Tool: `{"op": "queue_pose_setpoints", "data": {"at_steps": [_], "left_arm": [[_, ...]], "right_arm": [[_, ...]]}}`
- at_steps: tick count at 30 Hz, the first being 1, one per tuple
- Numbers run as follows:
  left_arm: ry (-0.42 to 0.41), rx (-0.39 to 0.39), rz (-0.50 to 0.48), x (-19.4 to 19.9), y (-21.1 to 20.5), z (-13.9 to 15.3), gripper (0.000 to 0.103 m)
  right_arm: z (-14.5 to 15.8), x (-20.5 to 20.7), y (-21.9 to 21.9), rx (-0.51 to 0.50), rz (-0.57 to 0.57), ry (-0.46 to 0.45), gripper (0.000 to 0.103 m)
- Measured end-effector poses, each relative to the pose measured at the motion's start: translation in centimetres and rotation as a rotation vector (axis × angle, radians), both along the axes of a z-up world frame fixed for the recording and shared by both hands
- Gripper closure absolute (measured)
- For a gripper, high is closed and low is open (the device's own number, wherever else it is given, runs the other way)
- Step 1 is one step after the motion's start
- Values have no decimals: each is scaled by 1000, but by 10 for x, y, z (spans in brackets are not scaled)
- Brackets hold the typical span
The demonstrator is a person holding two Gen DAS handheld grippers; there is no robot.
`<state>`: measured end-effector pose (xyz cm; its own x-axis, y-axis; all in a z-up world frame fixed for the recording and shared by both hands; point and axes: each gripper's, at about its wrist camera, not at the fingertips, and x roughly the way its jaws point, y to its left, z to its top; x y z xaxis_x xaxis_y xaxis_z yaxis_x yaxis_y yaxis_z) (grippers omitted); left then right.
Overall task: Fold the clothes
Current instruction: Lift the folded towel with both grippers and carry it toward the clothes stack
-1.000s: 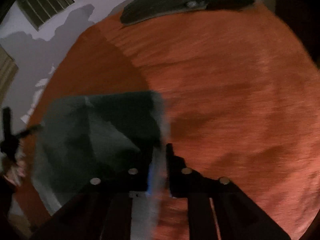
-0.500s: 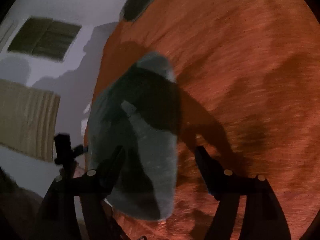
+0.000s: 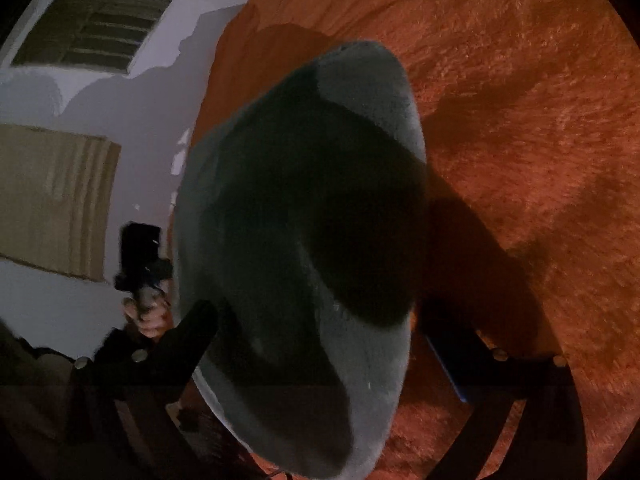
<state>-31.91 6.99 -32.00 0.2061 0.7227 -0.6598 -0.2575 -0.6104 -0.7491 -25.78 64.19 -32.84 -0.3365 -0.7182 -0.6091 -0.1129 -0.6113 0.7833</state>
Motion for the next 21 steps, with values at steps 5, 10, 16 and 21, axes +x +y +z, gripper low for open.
{"op": "queue_pose_setpoints", "data": {"at_steps": [5, 10, 16, 21], "left_arm": [[-43, 39, 24, -4, 5, -8, 8], [-67, 97, 25, 0, 4, -8, 8], [-8, 84, -69, 16, 17, -6, 9], [-77, 113, -47, 13, 19, -12, 8]], "right_arm": [[-2, -3, 9, -59, -30, 1, 0], [3, -11, -2, -74, 12, 13, 0], [0, -19, -32, -84, 73, 0, 0], [-4, -25, -35, -72, 69, -28, 0]]}}
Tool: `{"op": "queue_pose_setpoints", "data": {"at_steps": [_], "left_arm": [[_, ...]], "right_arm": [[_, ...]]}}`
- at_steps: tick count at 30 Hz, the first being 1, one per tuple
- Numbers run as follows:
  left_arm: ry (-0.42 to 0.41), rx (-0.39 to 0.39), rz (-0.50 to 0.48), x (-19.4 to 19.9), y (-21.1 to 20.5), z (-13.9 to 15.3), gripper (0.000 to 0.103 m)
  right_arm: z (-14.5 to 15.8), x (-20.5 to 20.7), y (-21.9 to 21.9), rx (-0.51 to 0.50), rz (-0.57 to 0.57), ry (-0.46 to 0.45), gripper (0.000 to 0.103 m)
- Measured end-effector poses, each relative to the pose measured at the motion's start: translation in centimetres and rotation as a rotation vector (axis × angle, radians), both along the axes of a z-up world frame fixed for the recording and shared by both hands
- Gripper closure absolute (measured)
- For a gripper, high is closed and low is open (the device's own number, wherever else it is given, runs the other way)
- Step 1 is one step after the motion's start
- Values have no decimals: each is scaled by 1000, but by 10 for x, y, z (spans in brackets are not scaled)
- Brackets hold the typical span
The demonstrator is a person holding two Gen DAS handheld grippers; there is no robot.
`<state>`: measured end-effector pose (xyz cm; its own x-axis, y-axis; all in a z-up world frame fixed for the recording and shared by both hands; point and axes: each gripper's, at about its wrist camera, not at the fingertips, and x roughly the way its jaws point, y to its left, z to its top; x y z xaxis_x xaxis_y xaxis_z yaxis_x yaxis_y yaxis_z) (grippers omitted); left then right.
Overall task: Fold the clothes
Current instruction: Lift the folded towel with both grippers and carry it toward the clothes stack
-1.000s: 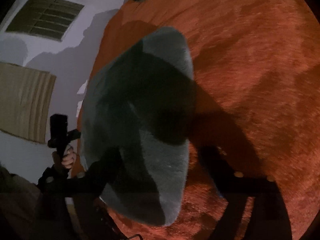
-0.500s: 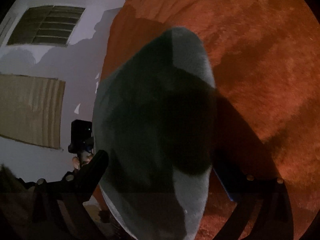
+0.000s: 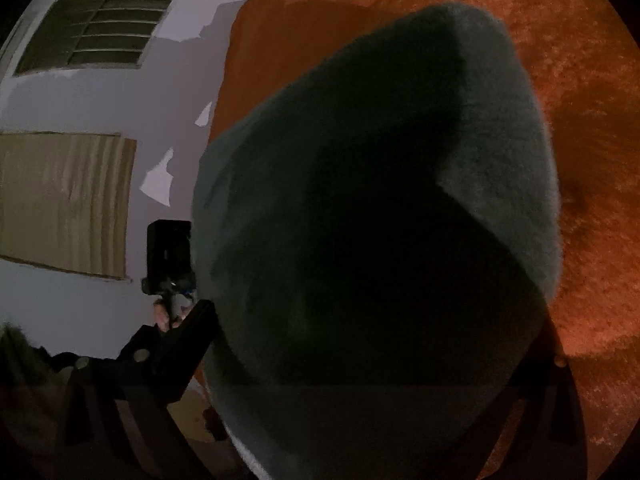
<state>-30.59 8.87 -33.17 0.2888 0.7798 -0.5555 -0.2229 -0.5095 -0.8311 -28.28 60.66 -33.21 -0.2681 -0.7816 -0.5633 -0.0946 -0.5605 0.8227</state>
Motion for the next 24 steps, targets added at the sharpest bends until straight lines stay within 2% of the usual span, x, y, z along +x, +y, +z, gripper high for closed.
{"op": "queue_pose_setpoints", "data": {"at_steps": [1, 2, 3, 5, 6, 11, 14, 20, 24], "left_arm": [[-6, 18, 18, 0, -1, 2, 13], [10, 33, 29, 1, -2, 6, 34], [32, 36, 37, 3, -2, 11, 42], [31, 49, 69, 3, -7, 19, 52], [25, 61, 87, 4, -10, 24, 53], [21, 64, 64, -9, 4, 59, 57], [55, 76, 76, -33, 13, 101, 57], [139, 136, 68, -84, 39, 201, 57], [207, 139, 61, -118, 68, 283, 56]], "right_arm": [[3, 1, 0, 14, 2, 1, 2], [7, 3, 1, 27, 4, 2, 15], [10, 4, 1, 39, 5, 3, 33], [16, 8, 6, 19, -35, -6, 46], [18, 9, 9, 13, -54, -13, 51], [35, 3, 23, -26, -71, -46, 58], [56, -10, 24, -57, -109, -53, 60], [162, -43, 59, -48, -151, 54, 60], [241, -69, 82, -10, -156, 120, 60]]}}
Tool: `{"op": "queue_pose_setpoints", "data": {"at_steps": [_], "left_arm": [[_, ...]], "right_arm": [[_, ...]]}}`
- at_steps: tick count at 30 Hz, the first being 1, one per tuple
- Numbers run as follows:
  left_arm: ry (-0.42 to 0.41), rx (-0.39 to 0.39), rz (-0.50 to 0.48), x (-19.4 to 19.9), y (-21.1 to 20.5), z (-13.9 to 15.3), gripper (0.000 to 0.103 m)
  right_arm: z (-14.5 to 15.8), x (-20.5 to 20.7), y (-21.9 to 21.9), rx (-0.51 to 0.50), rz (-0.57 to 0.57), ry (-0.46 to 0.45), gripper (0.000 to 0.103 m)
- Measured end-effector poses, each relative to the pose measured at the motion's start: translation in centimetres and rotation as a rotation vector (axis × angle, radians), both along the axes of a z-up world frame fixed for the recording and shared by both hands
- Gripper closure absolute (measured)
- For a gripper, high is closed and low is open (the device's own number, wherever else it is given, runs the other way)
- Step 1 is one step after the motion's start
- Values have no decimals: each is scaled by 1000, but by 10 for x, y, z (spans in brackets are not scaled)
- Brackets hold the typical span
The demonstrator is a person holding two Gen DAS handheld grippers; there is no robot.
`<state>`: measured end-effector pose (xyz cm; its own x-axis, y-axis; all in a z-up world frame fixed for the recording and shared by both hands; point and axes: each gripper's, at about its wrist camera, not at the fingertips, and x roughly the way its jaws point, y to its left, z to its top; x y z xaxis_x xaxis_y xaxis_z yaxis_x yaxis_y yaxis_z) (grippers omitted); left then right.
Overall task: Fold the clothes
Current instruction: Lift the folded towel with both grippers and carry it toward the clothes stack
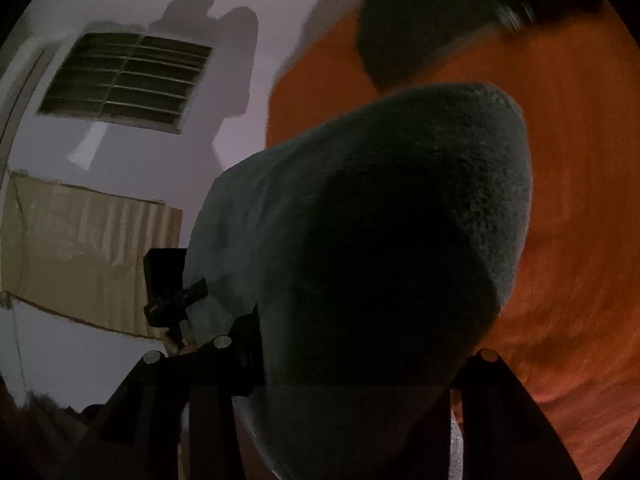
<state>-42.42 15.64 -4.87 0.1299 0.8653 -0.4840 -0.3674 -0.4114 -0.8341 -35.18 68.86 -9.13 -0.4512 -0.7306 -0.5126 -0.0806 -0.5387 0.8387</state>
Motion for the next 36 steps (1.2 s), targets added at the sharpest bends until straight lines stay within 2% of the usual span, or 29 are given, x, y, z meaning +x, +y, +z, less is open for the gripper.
{"op": "queue_pose_setpoints", "data": {"at_steps": [3, 7, 10, 14, 18, 20, 25, 30, 33, 36], "left_arm": [[31, 0, 20, -27, 35, 38, 56], [44, -13, 50, -57, 78, 66, 55], [37, -13, 85, -78, 100, 75, 54], [9, -5, 122, -120, 140, 68, 54], [-17, -26, 120, -180, 192, 45, 53], [-43, -24, 124, -212, 213, 30, 53], [-110, -39, 147, -294, 272, -11, 53], [-129, -40, 146, -355, 318, -42, 53], [-134, -30, 146, -378, 338, -58, 53], [-86, -54, 143, -395, 364, -71, 52]], "right_arm": [[44, -21, 20, 29, -8, 36, 60], [84, -48, 60, 72, -10, 52, 60], [97, -77, 87, 98, -10, 41, 60], [95, -124, 123, 93, -32, 29, 60], [78, -196, 150, 83, -8, 21, 60], [63, -233, 167, 110, -1, 10, 60], [22, -320, 220, 106, -23, -41, 60], [-6, -379, 251, 127, -30, -65, 60], [-18, -411, 266, 148, -48, -65, 61], [-44, -428, 284, 180, -76, -97, 61]]}}
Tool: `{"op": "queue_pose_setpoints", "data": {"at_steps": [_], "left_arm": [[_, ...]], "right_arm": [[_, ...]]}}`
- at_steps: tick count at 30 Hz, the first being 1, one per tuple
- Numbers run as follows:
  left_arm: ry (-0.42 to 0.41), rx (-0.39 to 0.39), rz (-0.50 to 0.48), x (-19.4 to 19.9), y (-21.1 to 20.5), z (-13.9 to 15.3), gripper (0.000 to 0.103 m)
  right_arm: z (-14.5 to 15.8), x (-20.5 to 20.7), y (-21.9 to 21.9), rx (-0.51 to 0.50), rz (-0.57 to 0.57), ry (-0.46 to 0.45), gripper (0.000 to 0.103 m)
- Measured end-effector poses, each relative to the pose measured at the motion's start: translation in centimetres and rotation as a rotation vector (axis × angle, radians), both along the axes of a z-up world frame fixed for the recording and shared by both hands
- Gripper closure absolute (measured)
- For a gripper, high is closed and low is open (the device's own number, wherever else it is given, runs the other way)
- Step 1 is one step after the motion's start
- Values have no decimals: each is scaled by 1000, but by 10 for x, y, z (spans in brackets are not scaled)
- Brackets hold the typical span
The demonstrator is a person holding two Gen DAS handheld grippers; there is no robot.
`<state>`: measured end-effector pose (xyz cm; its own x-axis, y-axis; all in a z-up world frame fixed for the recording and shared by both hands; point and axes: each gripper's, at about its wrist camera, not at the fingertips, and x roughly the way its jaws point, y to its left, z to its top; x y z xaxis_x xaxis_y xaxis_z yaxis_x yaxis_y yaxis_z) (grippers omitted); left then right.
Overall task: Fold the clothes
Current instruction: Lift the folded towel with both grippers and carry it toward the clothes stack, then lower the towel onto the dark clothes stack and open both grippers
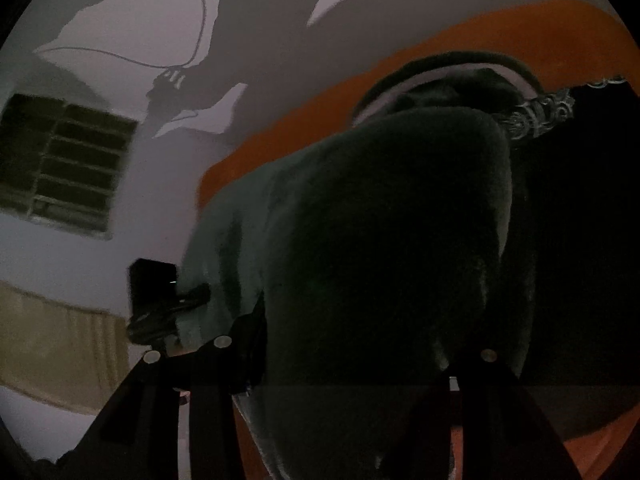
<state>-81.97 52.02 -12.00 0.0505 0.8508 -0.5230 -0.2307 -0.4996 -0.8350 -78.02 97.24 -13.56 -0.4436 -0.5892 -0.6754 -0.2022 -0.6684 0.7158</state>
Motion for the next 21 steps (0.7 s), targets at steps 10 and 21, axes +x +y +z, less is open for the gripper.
{"op": "queue_pose_setpoints", "data": {"at_steps": [10, 21], "left_arm": [[-126, -38, 2, -27, -13, -42, 34], [290, -424, 142, -26, -67, 66, 37]], "right_arm": [[-52, 7, 34, 92, -97, -64, 26], [35, 74, -18, 806, -289, 86, 26]]}}
